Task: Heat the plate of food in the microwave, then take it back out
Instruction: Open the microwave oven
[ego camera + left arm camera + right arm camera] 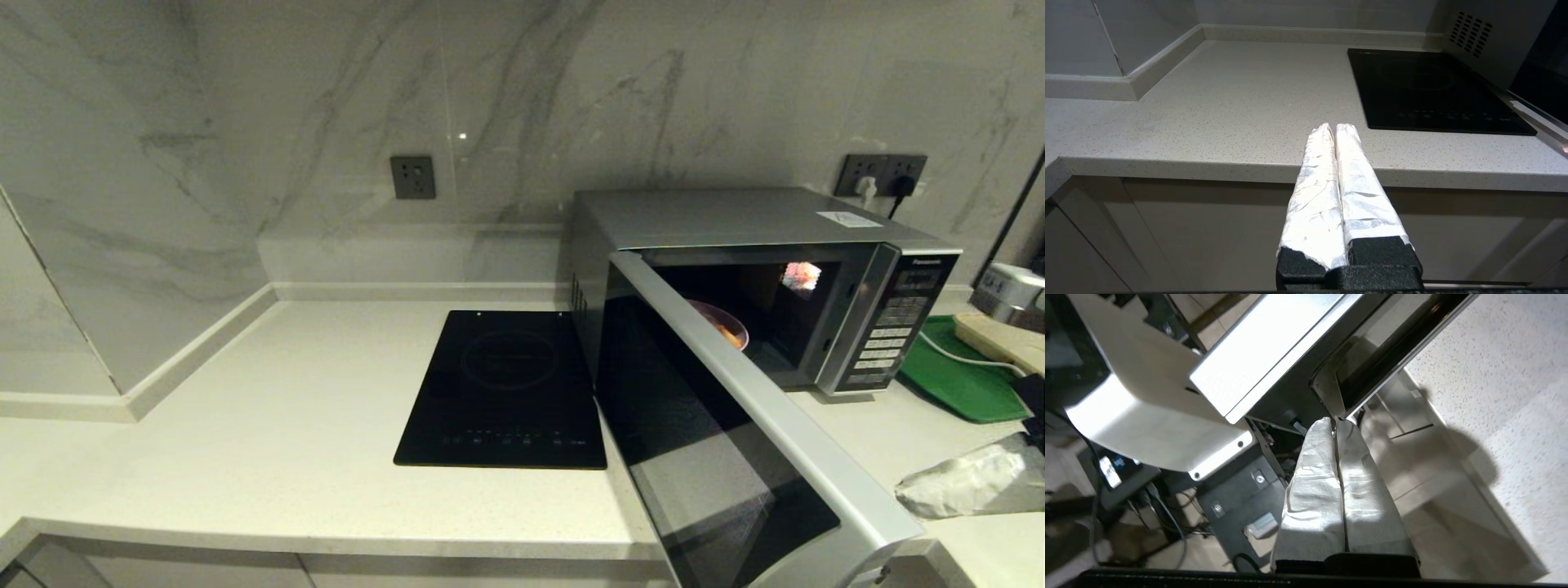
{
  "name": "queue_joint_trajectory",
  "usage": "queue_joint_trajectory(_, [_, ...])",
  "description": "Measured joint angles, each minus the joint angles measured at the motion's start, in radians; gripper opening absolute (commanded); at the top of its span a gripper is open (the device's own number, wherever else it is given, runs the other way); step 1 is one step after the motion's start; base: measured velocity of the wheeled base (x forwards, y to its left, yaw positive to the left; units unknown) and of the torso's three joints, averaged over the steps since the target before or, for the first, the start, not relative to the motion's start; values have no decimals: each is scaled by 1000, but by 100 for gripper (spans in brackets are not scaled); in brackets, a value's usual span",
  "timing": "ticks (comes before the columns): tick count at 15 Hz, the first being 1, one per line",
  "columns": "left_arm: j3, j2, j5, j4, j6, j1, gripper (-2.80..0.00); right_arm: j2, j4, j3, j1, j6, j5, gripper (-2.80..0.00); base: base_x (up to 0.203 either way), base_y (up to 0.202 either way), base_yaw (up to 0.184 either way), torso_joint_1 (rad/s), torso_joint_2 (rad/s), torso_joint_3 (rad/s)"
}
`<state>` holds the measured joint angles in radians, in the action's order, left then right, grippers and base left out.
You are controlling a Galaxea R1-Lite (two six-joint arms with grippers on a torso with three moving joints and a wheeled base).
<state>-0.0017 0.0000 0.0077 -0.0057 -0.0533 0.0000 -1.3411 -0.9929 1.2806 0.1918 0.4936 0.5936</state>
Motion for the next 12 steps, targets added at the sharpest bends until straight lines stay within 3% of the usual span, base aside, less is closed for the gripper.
queue_joint_trajectory(4, [0, 0, 0, 0, 0, 0, -280, 4, 0, -29, 10, 142, 1, -280, 0, 0, 0, 0, 0, 0])
queue_joint_trajectory(7, [0, 0, 0, 0, 0, 0, -280, -12, 0, -13, 42, 156, 15, -280, 0, 0, 0, 0, 0, 0])
queue_joint_trajectory(9, [0, 0, 0, 0, 0, 0, -280, -41, -17, 39, 61, 109, 14, -280, 0, 0, 0, 0, 0, 0])
queue_joint_trajectory(12, [0, 0, 0, 0, 0, 0, -280, -97, -33, 152, 99, -45, 13, -280, 0, 0, 0, 0, 0, 0])
